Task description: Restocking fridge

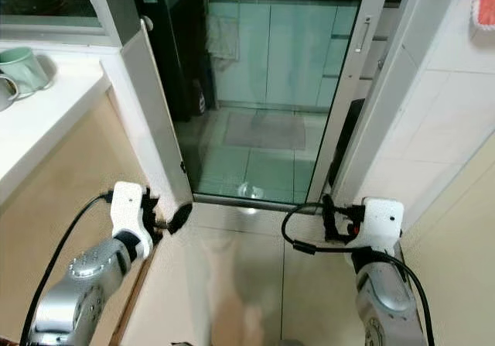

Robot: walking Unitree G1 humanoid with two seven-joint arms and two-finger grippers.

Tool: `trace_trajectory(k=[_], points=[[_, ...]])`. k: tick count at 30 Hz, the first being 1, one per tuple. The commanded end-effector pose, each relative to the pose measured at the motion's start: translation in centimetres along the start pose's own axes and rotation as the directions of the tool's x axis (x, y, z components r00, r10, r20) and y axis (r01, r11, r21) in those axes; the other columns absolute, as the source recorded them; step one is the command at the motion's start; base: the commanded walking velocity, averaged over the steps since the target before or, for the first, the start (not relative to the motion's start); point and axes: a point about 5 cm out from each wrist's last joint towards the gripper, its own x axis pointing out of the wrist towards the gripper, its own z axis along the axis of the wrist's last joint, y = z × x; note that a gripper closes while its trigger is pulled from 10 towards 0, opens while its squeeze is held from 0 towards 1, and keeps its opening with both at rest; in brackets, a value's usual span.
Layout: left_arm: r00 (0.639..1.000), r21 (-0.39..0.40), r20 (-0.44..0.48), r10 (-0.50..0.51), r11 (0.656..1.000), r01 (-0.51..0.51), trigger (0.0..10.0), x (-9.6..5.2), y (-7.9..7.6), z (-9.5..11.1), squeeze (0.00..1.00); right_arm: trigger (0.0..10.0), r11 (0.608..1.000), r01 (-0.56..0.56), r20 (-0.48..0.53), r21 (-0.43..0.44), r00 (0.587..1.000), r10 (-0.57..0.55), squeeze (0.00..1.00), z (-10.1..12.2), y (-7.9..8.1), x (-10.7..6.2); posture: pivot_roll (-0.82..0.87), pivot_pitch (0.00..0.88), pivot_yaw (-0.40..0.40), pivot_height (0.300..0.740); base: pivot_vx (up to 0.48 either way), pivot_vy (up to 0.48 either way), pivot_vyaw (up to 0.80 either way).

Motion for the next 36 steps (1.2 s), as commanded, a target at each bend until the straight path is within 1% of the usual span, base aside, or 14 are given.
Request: trace_trajectory(k=[1,2,3,4,6,9,16,19,36], points=[[1.0,-0.009,-0.011,0.012,1.0,-0.012,10.0,-0.1,0.3,-0.3,0.0,10.0,1.0,-0.005,-0.011,0.026,1.0,0.005,0.0,0.0,0.1,0.2,-0.16,0.0,0.077,0.74,0.0,0.0,0.0],[0.999,0.05,-0.041,0.009,0.999,-0.007,10.0,-0.1,0.5,-0.6,0.0,10.0,0.999,-0.018,-0.016,0.031,1.0,0.018,0.0,-0.1,0.3,0.3,-0.16,0.0,0.076,0.74,0.0,0.0,0.0],[0.998,0.091,-0.065,0.008,0.996,-0.002,10.0,0.0,0.7,-0.8,0.0,10.0,0.999,-0.027,-0.022,0.038,0.999,0.027,0.0,-0.3,0.3,0.4,-0.16,0.0,0.074,0.74,0.0,0.0,0.0],[0.998,0.091,-0.065,0.008,0.996,-0.002,10.0,0.0,0.7,-0.8,0.0,10.0,0.999,-0.027,-0.022,0.038,0.999,0.027,0.0,-0.3,0.3,0.4,-0.16,0.0,0.074,0.74,0.0,0.0,0.0],[0.998,0.124,-0.067,0.012,0.992,-0.004,10.0,0.3,1.2,-0.6,0.0,10.0,0.999,-0.028,-0.033,0.038,0.999,0.029,0.0,-0.5,0.3,0.6,-0.16,0.0,0.075,0.74,0.0,0.0,0.0],[0.999,0.125,-0.052,0.013,0.992,-0.006,10.0,0.6,1.4,0.0,0.0,10.0,0.999,-0.029,-0.025,0.032,0.999,0.029,0.0,-0.3,0.2,1.0,-0.16,0.0,0.078,0.74,0.0,0.0,0.0],[0.999,0.138,-0.053,0.003,0.99,0.005,10.0,0.7,1.6,0.0,0.0,10.0,1.0,-0.019,-0.007,0.025,1.0,0.019,0.0,0.2,0.1,1.3,-0.15,0.0,0.072,0.74,0.0,0.0,0.0],[0.999,0.134,-0.025,0.032,0.991,-0.029,10.0,1.3,2.1,0.6,0.0,10.0,1.0,-0.023,-0.001,0.013,1.0,0.023,0.0,0.2,0.3,1.5,-0.15,0.0,0.069,0.74,0.0,0.0,0.0],[0.999,0.132,-0.025,0.031,0.991,-0.027,10.0,1.4,2.1,0.6,0.0,10.0,1.0,-0.025,0.0,0.011,1.0,0.025,0.0,0.3,0.3,1.5,-0.15,0.0,0.069,0.74,0.0,0.0,0.0]])
